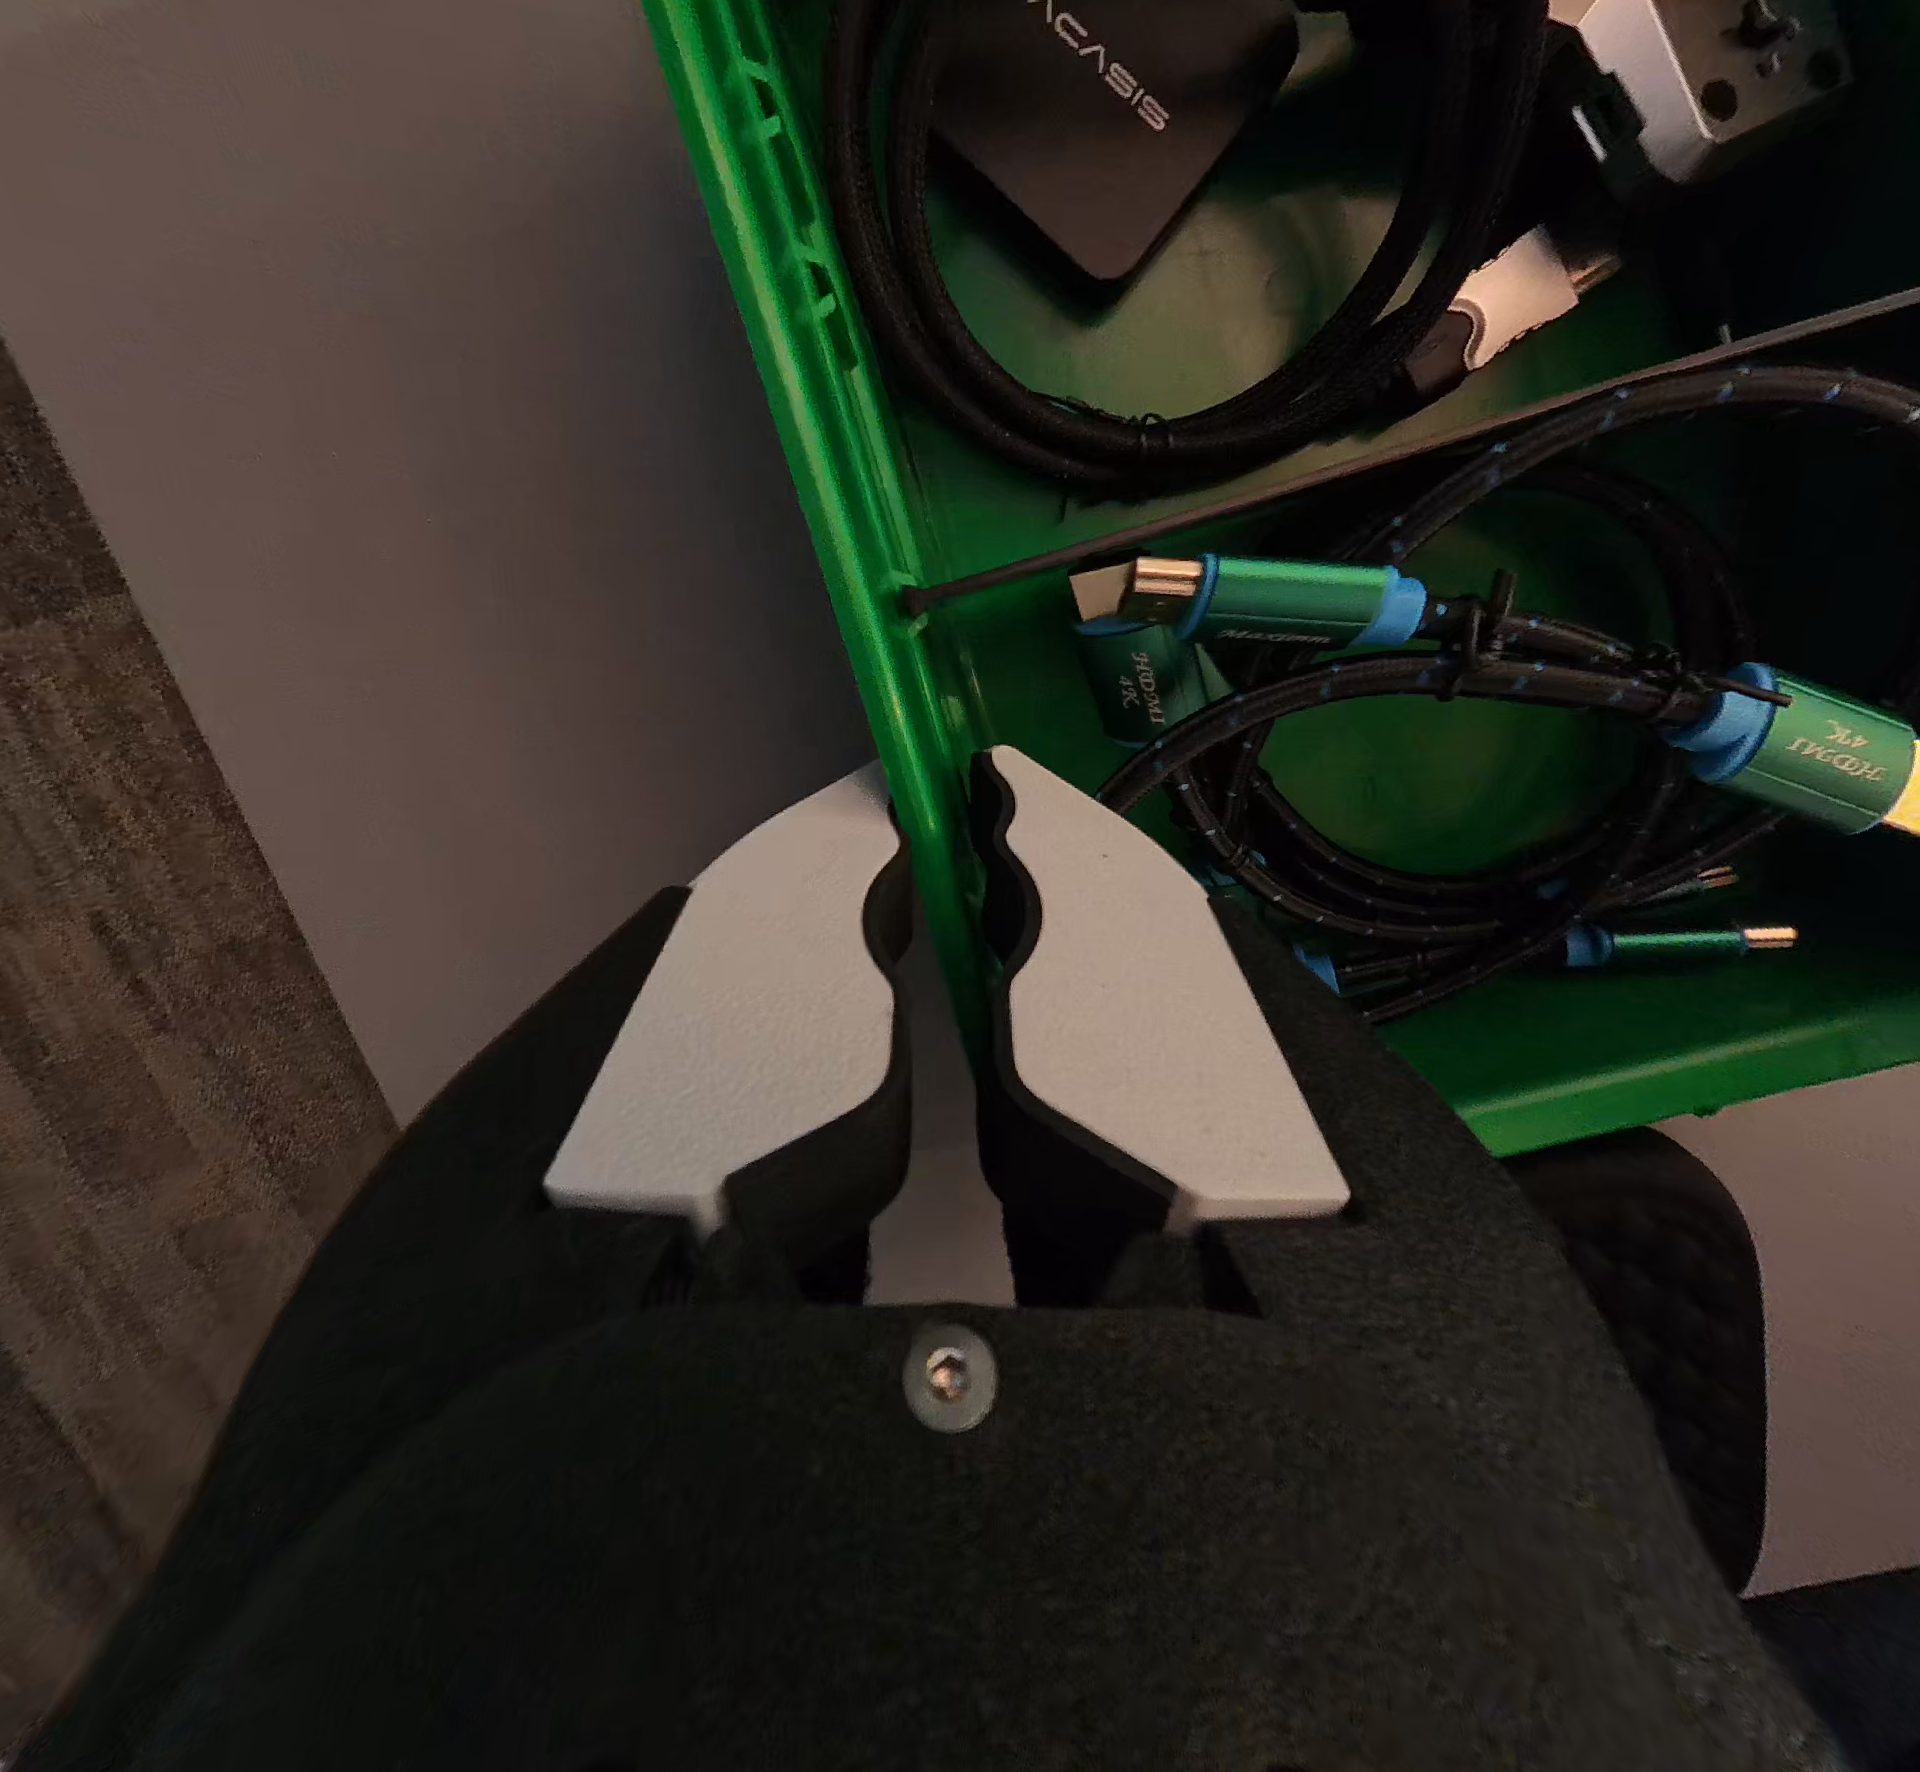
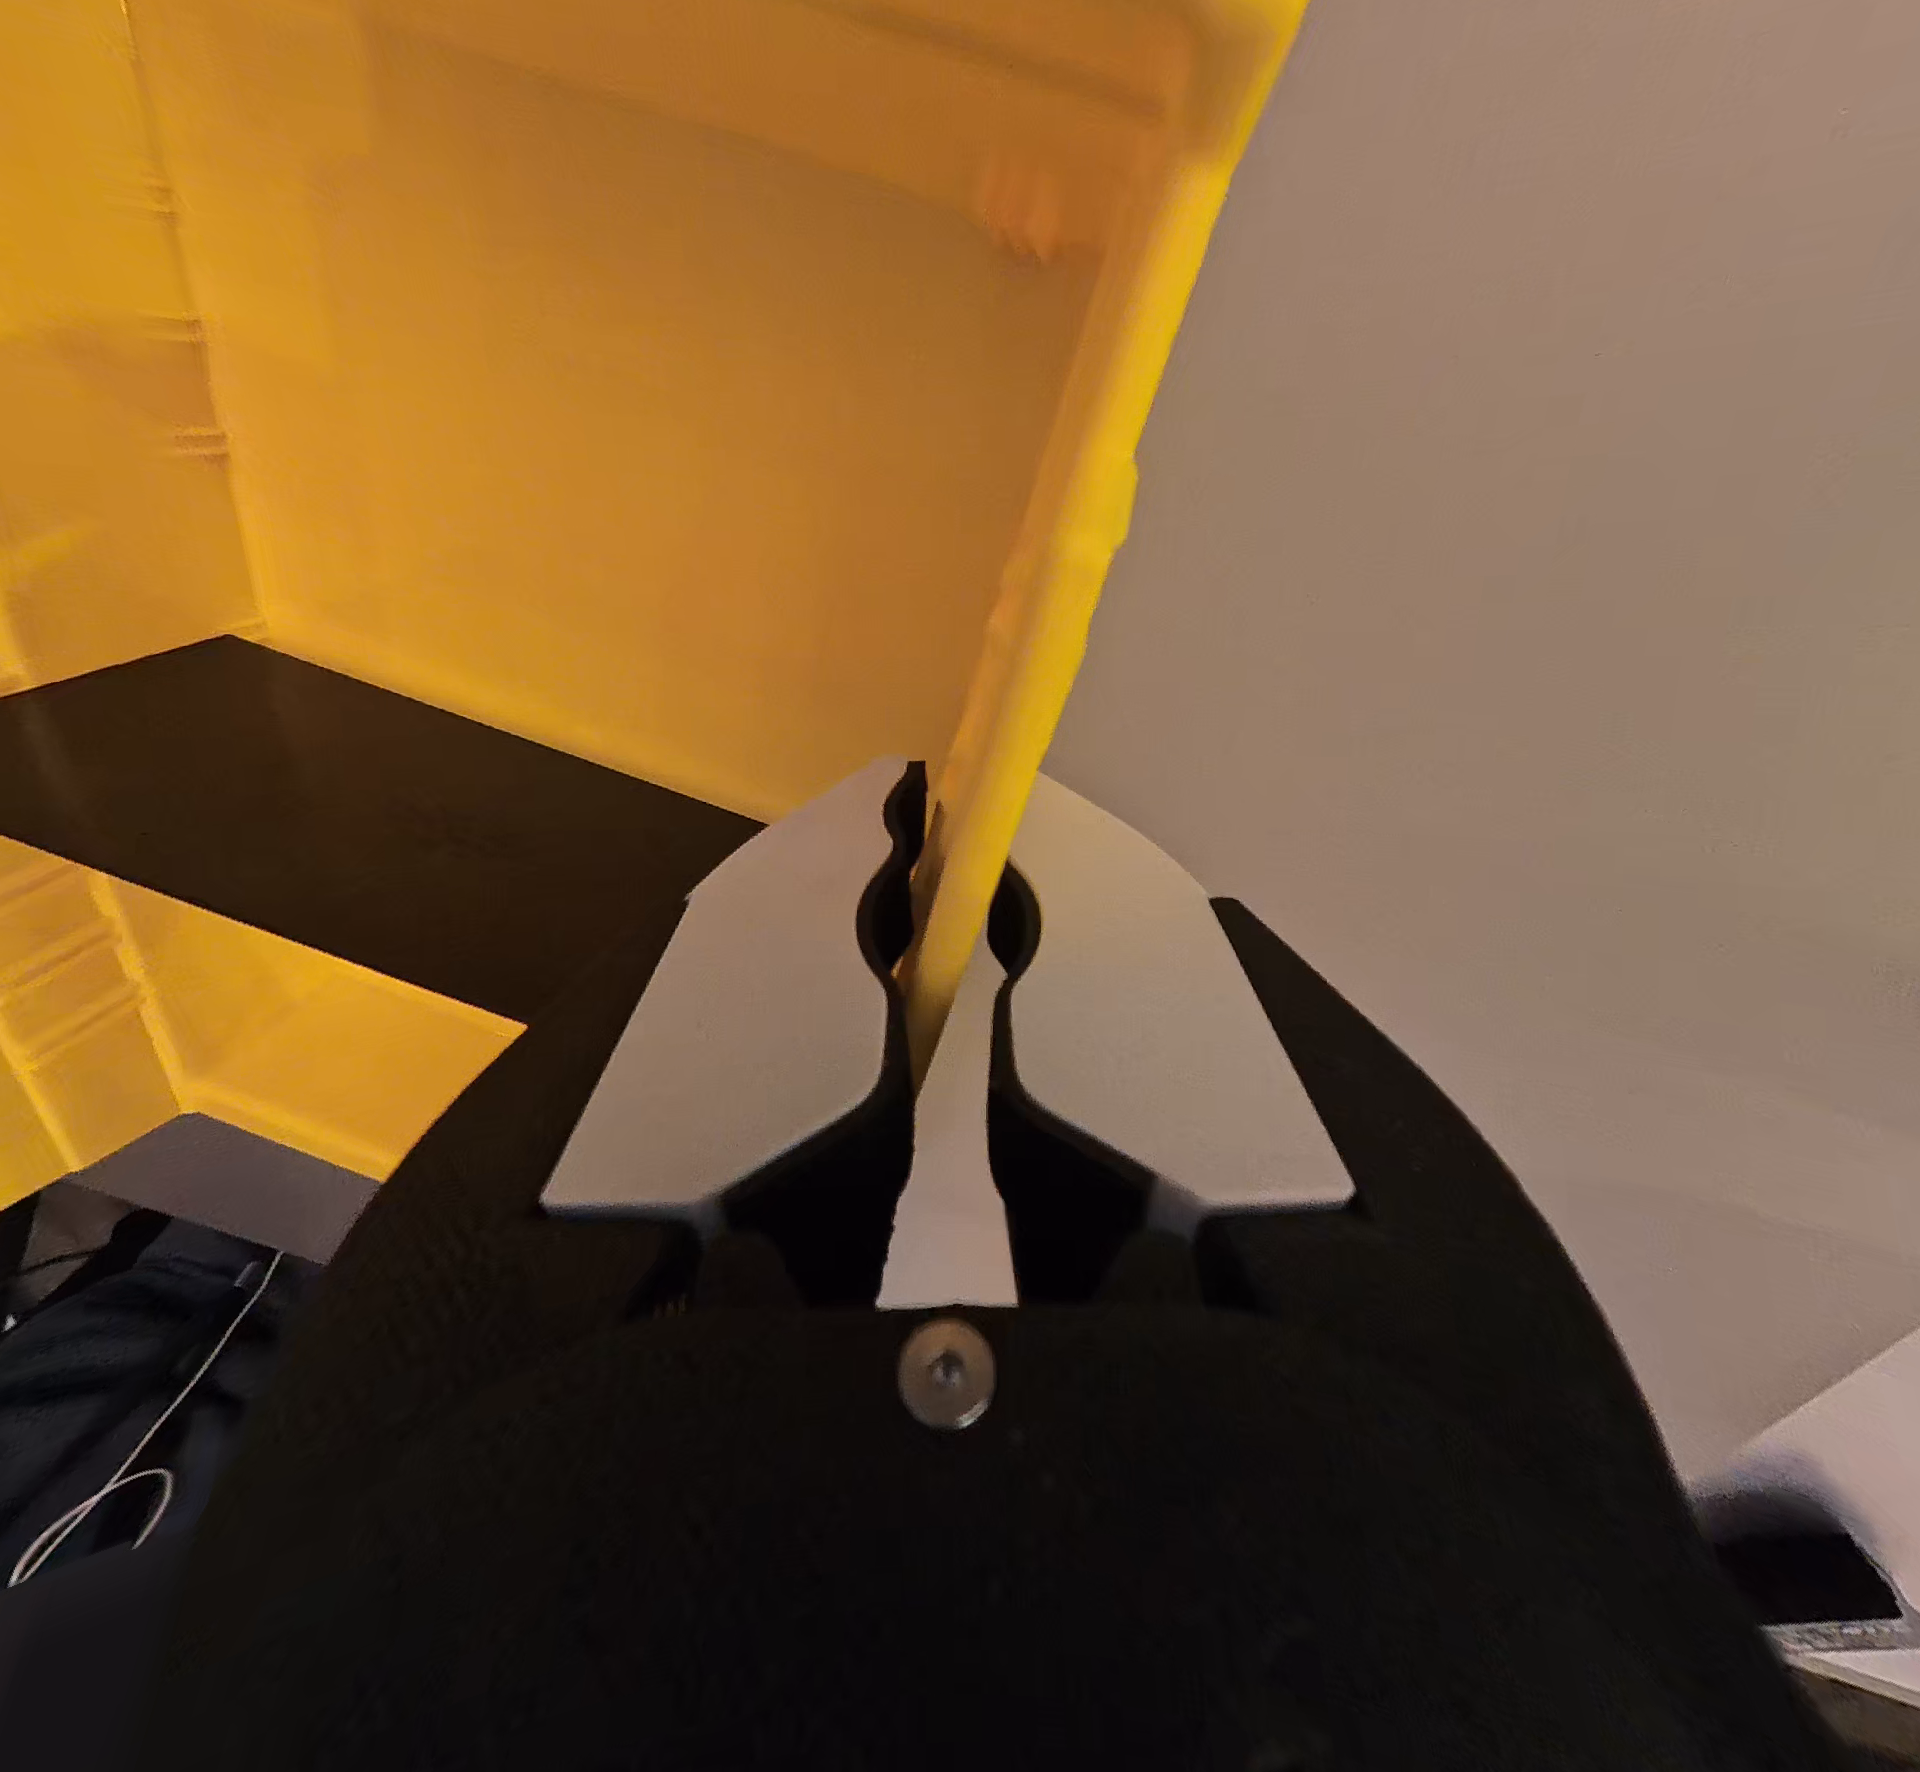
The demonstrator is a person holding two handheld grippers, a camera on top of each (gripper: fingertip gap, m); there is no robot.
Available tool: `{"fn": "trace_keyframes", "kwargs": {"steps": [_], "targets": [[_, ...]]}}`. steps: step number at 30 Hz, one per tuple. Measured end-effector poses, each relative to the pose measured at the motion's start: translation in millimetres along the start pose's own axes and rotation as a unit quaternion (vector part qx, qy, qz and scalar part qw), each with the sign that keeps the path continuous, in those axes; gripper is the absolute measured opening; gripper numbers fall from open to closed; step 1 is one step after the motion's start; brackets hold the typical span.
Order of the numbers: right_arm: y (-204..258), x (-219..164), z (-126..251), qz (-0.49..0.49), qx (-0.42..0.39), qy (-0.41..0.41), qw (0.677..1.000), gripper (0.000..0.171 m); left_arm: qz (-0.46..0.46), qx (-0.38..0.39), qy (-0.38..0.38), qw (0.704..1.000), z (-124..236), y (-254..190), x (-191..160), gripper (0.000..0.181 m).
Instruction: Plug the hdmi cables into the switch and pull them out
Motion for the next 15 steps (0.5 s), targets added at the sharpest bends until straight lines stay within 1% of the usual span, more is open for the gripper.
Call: {"fn": "trace_keyframes", "kwargs": {"steps": [4,7,8,9,10,12,13,15], "targets": [[1,-1,1,0.002,0.017,-0.023,1.0,0.013,0.006,-0.017,-0.017,1.0,0,3,1,0.007],[2,0,5,0.006,0.046,-0.056,0.997,0.02,0.0,-0.027,-0.028,0.999,1,3,-1,0.007],[1,1,9,0.009,0.052,-0.075,0.996,0.022,-0.008,-0.026,-0.034,0.999,4,2,-2,0.01],[0,2,15,0.011,0.054,-0.095,0.994,0.023,-0.017,-0.016,-0.046,0.999,8,3,-1,0.016],[-2,4,23,0.009,0.052,-0.119,0.991,0.022,-0.024,-0.007,-0.065,0.998,15,4,0,0.023],[-10,7,45,0.005,0.032,-0.177,0.984,0.022,-0.043,-0.004,-0.116,0.992,33,0,5,0.022],[-14,8,60,0.002,0.014,-0.212,0.977,0.022,-0.057,-0.013,-0.149,0.987,44,-5,9,0.026],[-15,9,97,0.007,-0.018,-0.308,0.951,0.023,-0.095,-0.069,-0.216,0.969,64,-25,15,0.029]]}}
Point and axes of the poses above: each gripper's, where its closed fingertips meet, z back along the fingers, x out of its top, y = z × x across the jaws, the point moved 4 cm from there along z, back along the fingers, and after that the axes turned 10 degrees about -x, right-handed, at the moved point
